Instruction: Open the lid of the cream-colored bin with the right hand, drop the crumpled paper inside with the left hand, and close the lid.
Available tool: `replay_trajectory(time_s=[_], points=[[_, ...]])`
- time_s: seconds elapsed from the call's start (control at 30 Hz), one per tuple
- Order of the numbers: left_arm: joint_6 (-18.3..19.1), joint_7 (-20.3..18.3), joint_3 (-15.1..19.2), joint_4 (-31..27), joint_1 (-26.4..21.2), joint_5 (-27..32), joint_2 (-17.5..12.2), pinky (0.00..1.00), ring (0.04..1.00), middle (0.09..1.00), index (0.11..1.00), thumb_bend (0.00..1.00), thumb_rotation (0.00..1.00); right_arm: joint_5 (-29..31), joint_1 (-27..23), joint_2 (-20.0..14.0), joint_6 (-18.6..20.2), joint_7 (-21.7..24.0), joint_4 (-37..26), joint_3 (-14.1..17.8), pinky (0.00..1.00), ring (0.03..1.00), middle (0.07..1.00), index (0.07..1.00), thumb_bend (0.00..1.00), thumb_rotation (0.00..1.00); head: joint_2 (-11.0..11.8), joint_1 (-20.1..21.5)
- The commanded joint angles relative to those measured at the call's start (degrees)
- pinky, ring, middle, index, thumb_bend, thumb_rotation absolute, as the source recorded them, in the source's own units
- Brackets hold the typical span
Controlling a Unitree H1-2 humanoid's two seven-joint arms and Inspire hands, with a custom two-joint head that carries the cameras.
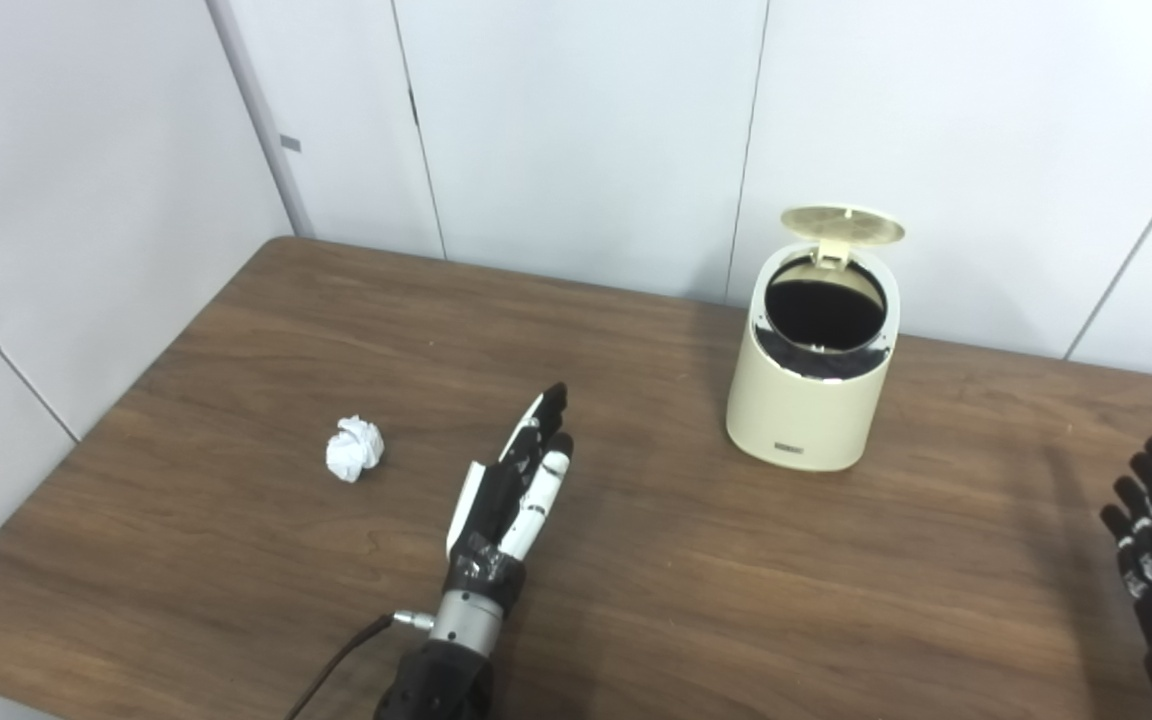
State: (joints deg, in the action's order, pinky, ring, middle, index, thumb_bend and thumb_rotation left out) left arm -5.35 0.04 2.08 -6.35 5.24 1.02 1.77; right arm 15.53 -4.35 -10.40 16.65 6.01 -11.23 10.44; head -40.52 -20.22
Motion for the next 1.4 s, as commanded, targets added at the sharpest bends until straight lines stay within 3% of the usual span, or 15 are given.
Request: replay_trajectory(time_s=[0.0, 0.17, 0.23, 0.43, 0.7, 1.07, 1.23, 1.37], points=[[0.5, 1.0, -1.2, 1.2, 2.4, -1.9, 1.2, 1.00, 0.997, 0.974, 0.967, 0.39, 0.75, 0.3, -2.0, -0.1, -0.6, -0.5, -2.2, 0.3, 1.00, 0.996, 0.994, 0.952, 0.46, 1.00, 0.0, 0.1], [3.8, 1.8, -1.1, -2.9, 2.7, -3.9, 0.6, 1.00, 0.994, 0.965, 0.962, 0.51, 0.72, 0.1, -2.2, 0.0, -0.8, -0.4, -2.1, 0.0, 1.00, 1.000, 0.997, 0.959, 0.48, 1.00, 0.1, 0.4], [4.9, 2.3, -0.9, -4.8, 2.6, -4.0, 0.6, 1.00, 0.981, 0.960, 0.957, 0.55, 0.64, 0.0, -2.3, 0.3, -0.4, -0.8, -2.2, -0.1, 1.00, 0.992, 0.993, 0.955, 0.48, 1.00, 0.2, 0.5], [7.2, 2.9, -0.9, -9.6, 1.8, -7.0, -0.5, 0.99, 0.970, 0.958, 0.959, 0.60, 0.58, 0.4, -2.6, 0.7, -0.5, -0.9, -1.6, -0.2, 1.00, 0.996, 0.997, 0.961, 0.46, 1.00, 0.5, 0.6], [14.5, 3.5, -0.3, -17.5, 0.3, -11.5, -0.8, 0.96, 0.972, 0.959, 0.942, 0.75, 0.50, 0.4, -2.8, 1.1, -0.8, -1.0, -1.2, -0.2, 1.00, 0.992, 0.990, 0.958, 0.45, 1.00, 0.7, 1.1], [17.6, 4.3, 1.5, -21.1, -1.3, -16.9, -2.8, 0.95, 0.962, 0.942, 0.936, 0.78, 0.43, 0.6, -2.7, 0.8, -2.4, 0.0, -0.1, -0.3, 1.00, 1.000, 0.995, 0.967, 0.45, 1.00, 0.8, 1.1], [18.5, 4.3, 3.1, -21.8, -2.6, -19.2, -5.2, 0.91, 0.916, 0.918, 0.928, 0.78, 0.42, 0.9, -2.6, 0.7, -2.4, 0.1, 0.1, -0.1, 1.00, 1.000, 0.996, 0.966, 0.45, 1.00, 0.8, 0.9], [19.4, 3.8, 4.6, -22.0, -3.6, -19.8, -7.7, 0.94, 0.939, 0.924, 0.926, 0.78, 0.40, 1.3, -2.7, 0.6, -2.5, 0.5, 0.5, -0.1, 1.00, 1.000, 1.000, 0.971, 0.45, 1.00, 0.8, 0.9]])
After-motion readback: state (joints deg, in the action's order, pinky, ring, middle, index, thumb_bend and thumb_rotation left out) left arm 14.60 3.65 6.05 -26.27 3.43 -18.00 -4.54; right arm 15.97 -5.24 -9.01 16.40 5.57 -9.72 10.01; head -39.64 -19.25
